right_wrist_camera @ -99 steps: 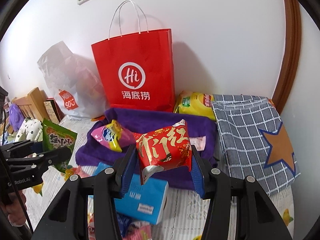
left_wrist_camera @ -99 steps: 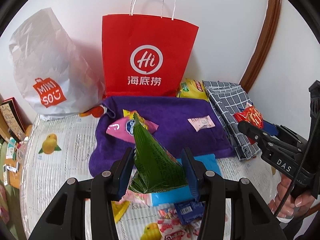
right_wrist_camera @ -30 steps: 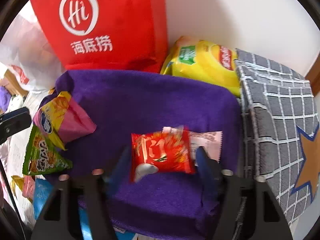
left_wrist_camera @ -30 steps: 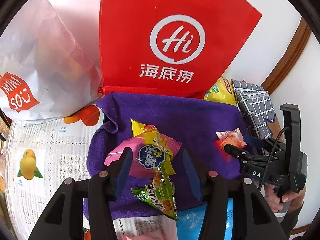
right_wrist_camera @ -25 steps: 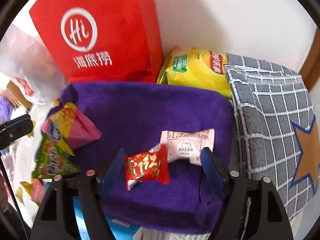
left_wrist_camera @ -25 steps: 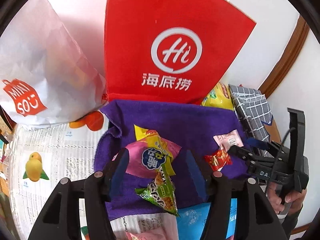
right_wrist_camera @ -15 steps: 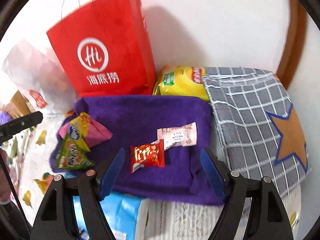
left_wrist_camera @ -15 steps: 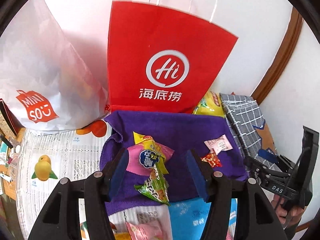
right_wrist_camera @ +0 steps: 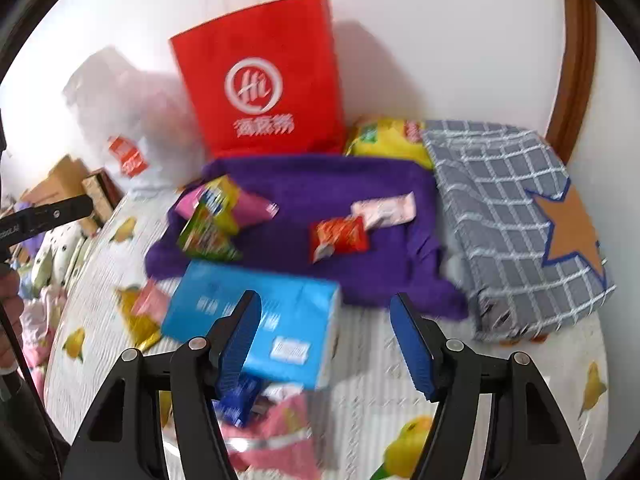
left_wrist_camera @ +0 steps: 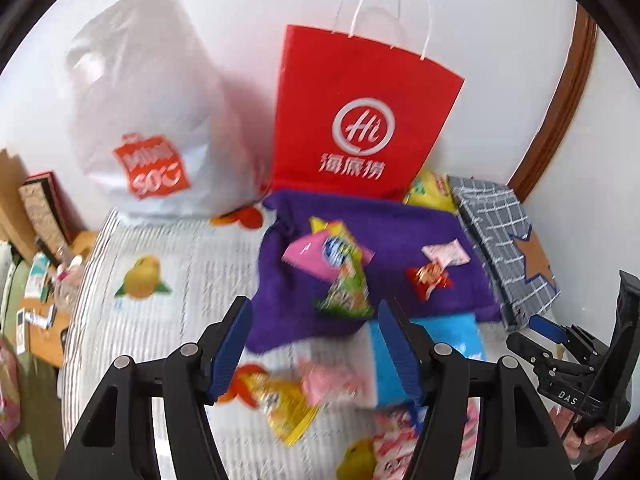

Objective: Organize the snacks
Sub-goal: 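Withdraw both open tools from the towel back toward the snack pile, then grasp the yellow chip bag with the left tool while the right tool grasps the pink bag, then carry the yellow bag with the left tool while the right tool carries the pink bag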

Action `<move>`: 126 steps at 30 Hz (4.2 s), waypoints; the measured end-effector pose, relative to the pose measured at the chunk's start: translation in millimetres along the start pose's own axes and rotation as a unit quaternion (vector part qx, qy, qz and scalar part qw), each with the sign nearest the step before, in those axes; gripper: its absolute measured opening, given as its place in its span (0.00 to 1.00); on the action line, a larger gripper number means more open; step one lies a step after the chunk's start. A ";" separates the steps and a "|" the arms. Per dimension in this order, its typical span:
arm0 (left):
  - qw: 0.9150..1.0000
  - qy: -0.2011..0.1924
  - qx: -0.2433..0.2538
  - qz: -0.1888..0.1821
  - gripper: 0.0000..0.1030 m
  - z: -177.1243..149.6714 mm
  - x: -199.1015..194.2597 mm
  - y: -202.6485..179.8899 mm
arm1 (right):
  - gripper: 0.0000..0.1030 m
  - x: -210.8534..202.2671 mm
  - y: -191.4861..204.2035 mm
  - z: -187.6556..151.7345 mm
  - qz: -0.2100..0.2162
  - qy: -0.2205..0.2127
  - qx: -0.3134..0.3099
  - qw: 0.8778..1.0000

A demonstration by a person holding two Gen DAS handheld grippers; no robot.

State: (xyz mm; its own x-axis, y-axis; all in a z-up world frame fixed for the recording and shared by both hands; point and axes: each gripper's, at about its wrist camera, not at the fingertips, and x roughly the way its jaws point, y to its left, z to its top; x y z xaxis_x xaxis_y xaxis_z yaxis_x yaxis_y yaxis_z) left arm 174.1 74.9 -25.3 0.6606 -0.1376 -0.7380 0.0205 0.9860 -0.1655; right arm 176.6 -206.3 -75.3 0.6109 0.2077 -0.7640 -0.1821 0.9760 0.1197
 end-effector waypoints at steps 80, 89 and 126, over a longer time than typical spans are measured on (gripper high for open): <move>0.999 0.044 -0.020 -0.025 0.49 -111.3 32.2 -5.6 | 0.54 -6.8 -14.4 -116.0 0.013 -0.009 -0.011 1.000; 0.999 0.034 -0.007 -0.035 0.49 -111.5 20.6 -24.7 | 0.54 -21.0 -3.1 -107.3 0.024 -0.028 -0.026 0.999; 0.997 0.000 0.043 -0.059 0.49 -32.5 -0.4 -82.2 | 0.54 -41.6 -0.6 -10.5 0.023 -0.065 -0.025 0.997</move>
State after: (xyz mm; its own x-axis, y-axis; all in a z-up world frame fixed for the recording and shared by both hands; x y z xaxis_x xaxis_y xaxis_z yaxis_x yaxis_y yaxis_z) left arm 147.8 -9.1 -32.7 0.6504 -0.2530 -0.7162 0.1627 0.9674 -0.1940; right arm 143.2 -216.2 -50.3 0.6955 0.2613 -0.6693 -0.2483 0.9615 0.1174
